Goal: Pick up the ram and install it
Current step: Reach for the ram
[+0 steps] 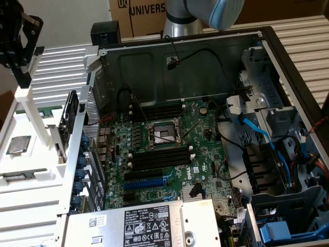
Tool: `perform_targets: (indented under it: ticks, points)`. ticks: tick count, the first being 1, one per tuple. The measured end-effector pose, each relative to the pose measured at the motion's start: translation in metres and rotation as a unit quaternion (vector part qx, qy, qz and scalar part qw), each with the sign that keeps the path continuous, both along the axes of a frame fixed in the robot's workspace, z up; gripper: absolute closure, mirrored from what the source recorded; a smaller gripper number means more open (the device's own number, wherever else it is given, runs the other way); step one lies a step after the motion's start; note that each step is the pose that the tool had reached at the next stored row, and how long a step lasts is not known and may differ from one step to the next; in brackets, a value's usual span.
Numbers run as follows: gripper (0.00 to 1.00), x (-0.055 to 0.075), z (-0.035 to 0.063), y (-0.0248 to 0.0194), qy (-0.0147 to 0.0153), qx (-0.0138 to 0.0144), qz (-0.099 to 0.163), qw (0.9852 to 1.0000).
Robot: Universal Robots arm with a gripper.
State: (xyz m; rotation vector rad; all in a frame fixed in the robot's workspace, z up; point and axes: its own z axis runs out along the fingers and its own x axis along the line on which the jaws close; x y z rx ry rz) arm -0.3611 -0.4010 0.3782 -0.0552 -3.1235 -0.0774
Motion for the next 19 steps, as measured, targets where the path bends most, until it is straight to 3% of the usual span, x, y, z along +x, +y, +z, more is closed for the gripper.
perform_targets:
  ticks: [5,11,13,19]
  points:
    - [0.9,-0.019,-0.0018,0.0,0.0017,0.0,0.003,1.0]
    - [0.9,-0.035,-0.0028,0.0004,0.0099,0.0,0.007,0.9999]
    - [0.9,-0.044,-0.003,0.002,0.0123,0.0,0.008,0.9999]
    - [0.9,-0.069,-0.0035,0.0112,0.0127,0.0001,0.008,0.9999]
